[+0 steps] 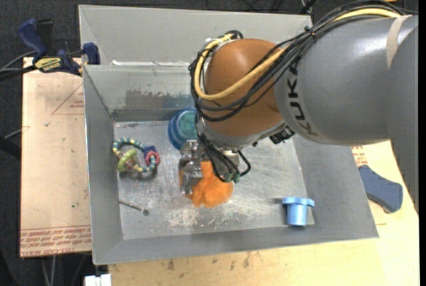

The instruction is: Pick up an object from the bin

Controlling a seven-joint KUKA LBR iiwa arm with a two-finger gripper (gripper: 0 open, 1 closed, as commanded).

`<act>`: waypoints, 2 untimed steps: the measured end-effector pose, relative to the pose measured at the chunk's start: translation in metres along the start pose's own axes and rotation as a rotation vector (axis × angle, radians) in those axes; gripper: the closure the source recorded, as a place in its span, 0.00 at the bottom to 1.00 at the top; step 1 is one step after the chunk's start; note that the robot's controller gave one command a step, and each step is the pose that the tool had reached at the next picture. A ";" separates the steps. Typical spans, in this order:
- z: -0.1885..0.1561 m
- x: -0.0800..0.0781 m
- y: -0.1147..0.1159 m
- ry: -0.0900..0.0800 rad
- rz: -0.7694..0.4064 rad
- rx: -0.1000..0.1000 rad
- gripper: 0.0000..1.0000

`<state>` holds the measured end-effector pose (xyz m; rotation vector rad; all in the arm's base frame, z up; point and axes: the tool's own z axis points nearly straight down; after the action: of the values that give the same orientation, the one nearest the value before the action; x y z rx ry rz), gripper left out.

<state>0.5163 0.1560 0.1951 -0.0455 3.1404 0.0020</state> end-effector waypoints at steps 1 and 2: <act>0.000 0.000 0.000 0.000 0.000 0.000 1.00; -0.029 -0.013 0.006 0.003 -0.084 0.001 1.00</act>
Offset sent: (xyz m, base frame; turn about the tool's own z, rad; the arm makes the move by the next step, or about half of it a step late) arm 0.0423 0.0201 0.0951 -0.2553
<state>0.5292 0.1626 0.2242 -0.1769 3.1391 -0.0003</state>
